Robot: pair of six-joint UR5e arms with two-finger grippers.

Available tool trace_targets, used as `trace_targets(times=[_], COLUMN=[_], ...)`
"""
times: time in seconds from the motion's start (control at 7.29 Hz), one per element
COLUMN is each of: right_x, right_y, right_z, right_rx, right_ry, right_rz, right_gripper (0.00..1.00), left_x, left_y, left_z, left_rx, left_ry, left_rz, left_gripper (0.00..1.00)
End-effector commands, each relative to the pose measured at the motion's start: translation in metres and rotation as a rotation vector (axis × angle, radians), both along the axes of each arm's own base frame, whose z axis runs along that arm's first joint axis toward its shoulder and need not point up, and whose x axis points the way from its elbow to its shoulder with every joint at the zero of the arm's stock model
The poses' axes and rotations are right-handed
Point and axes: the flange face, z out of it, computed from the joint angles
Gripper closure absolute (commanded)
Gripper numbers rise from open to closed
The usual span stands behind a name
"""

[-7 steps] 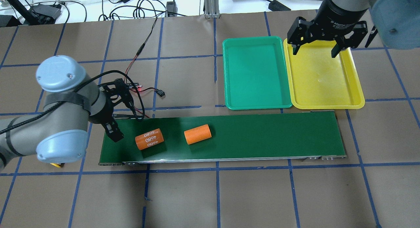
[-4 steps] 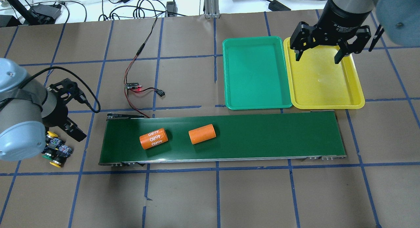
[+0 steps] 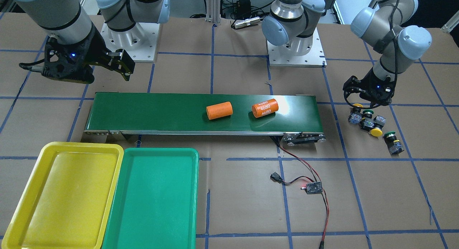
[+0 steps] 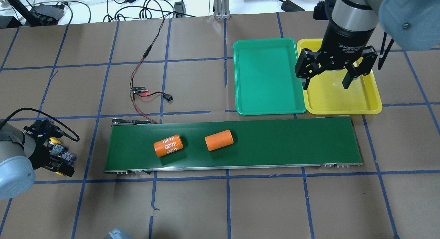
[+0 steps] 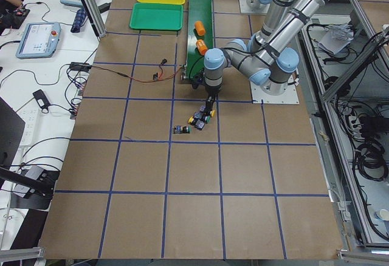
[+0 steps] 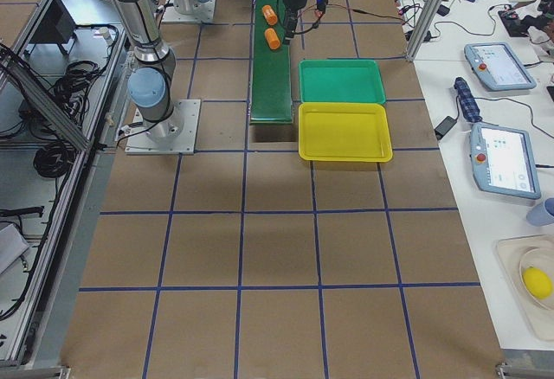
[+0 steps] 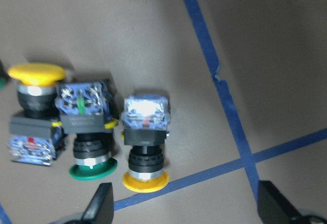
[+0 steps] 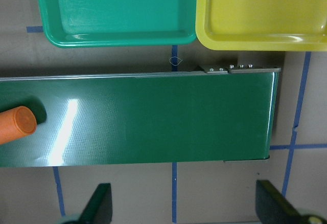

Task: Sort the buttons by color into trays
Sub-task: 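Move left gripper to button pile while right gripper lowers over yellow tray, then grasp a blue-based button with left gripper while right gripper nears belt end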

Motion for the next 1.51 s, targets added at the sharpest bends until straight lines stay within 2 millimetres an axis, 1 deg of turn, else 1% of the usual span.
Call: trace_targets(times=[0.0,0.14,0.27,0.41,0.55,0.69,0.82,0.96,1.1,1.24,1.37], right_x=[-0.001,-0.004,0.0,0.002,0.002,-0.008,-0.003,-0.002,-0.003,-0.002,-0.003], right_y=[-0.012,-0.012,-0.01,-0.015,-0.015,-0.021,-0.014,-0.022,-0.026,-0.021,-0.018], right_z=[-0.008,-0.017,-0.026,-0.032,-0.028,-0.028,-0.028,-0.031,-0.027,-0.033,-0.036], right_rx=[-0.06,-0.049,-0.023,-0.01,-0.016,-0.021,-0.015,-0.03,-0.077,-0.062,-0.036], right_ry=[0.046,0.078,0.061,0.031,0.024,0.021,0.022,0.021,0.02,0.019,0.022], right_rz=[0.171,0.171,0.193,0.234,0.264,0.239,0.245,0.292,0.422,0.424,0.408], right_gripper=[0.0,0.0,0.0,0.0,0.0,0.0,0.0,0.0,0.0,0.0,0.0], left_x=[0.005,0.008,0.009,0.009,0.009,0.007,0.008,0.008,0.009,0.009,0.007], left_y=[-0.005,-0.007,-0.01,-0.016,-0.016,-0.014,-0.015,-0.015,-0.017,-0.019,-0.023], left_z=[-0.016,-0.02,-0.026,-0.027,-0.033,-0.04,-0.043,-0.043,-0.04,-0.033,-0.024], left_rx=[-0.015,-0.023,-0.028,-0.074,-0.074,-0.058,-0.054,-0.055,-0.06,-0.075,-0.092], left_ry=[0.011,0.006,0.004,0.015,0.021,0.035,0.04,0.039,0.035,0.024,0.009], left_rz=[0.021,0.022,0.022,0.02,0.022,0.021,0.021,0.02,0.006,-0.002,-0.017], left_gripper=[0.05,0.05,0.05,0.04,0.04,0.05,0.23,0.49,0.73,0.81,0.84])
